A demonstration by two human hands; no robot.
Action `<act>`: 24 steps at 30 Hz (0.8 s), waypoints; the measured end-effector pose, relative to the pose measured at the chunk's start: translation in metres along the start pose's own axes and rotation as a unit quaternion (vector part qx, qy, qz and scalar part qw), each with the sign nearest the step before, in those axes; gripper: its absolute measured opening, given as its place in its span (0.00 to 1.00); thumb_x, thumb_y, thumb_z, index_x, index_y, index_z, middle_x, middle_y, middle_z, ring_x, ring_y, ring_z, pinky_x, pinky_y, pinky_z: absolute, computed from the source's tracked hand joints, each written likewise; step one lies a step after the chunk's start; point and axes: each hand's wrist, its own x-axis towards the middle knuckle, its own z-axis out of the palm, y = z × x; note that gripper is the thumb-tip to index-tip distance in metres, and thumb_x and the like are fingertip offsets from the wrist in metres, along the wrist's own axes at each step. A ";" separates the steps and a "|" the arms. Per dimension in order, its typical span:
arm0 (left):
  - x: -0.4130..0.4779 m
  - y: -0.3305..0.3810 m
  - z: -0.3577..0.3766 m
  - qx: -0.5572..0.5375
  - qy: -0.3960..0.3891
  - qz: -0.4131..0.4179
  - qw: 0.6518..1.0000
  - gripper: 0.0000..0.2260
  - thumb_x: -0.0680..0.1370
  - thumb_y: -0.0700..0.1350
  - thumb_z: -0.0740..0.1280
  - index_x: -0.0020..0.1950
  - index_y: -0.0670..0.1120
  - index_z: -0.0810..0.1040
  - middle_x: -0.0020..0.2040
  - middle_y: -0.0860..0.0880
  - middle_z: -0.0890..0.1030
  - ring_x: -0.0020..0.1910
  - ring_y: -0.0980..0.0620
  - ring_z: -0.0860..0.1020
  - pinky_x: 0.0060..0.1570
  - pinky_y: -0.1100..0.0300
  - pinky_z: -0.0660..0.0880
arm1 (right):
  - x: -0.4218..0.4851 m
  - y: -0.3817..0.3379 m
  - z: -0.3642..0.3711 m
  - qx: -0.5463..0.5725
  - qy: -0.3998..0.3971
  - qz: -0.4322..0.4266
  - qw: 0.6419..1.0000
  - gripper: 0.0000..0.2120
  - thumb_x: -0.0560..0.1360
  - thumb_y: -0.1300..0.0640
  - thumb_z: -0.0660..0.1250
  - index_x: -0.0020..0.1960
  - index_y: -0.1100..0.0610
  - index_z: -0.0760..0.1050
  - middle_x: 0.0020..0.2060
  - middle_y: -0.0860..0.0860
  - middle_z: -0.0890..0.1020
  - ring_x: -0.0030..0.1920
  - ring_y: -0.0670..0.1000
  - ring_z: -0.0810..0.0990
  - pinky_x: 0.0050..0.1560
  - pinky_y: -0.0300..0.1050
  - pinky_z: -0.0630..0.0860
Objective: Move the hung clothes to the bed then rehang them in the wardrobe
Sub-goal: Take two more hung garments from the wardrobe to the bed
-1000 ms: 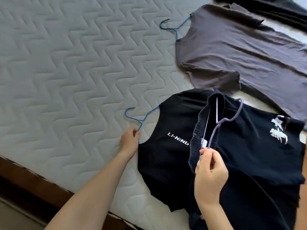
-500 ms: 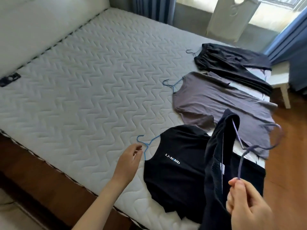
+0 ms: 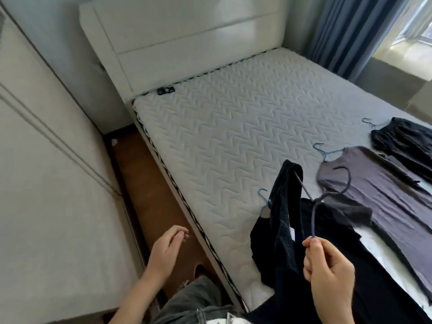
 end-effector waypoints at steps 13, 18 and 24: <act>0.060 -0.066 -0.124 -0.081 0.162 -0.111 0.977 0.10 0.82 0.47 0.60 0.47 0.52 0.81 0.43 0.50 0.83 0.48 0.51 0.81 0.53 0.52 0.77 | 0.099 -0.009 0.208 -0.089 -0.137 -0.034 0.986 0.12 0.79 0.61 0.60 0.38 0.59 0.76 0.23 0.48 0.67 0.26 0.48 0.64 0.26 0.42 0.62; 0.154 -0.043 -0.173 -0.058 0.156 -0.064 0.984 0.13 0.75 0.59 0.58 0.47 0.58 0.80 0.45 0.57 0.82 0.47 0.55 0.81 0.53 0.53 0.77 | 0.142 -0.016 0.266 -0.082 -0.120 -0.022 0.989 0.12 0.80 0.61 0.60 0.40 0.61 0.76 0.22 0.47 0.66 0.24 0.46 0.63 0.22 0.37 0.61; 0.256 -0.001 -0.208 -0.060 0.132 -0.034 0.989 0.11 0.81 0.48 0.58 0.51 0.51 0.80 0.46 0.51 0.82 0.49 0.55 0.80 0.53 0.58 0.76 | 0.178 -0.016 0.304 -0.106 -0.090 0.002 0.990 0.13 0.79 0.60 0.60 0.38 0.58 0.77 0.21 0.46 0.67 0.24 0.44 0.65 0.22 0.35 0.63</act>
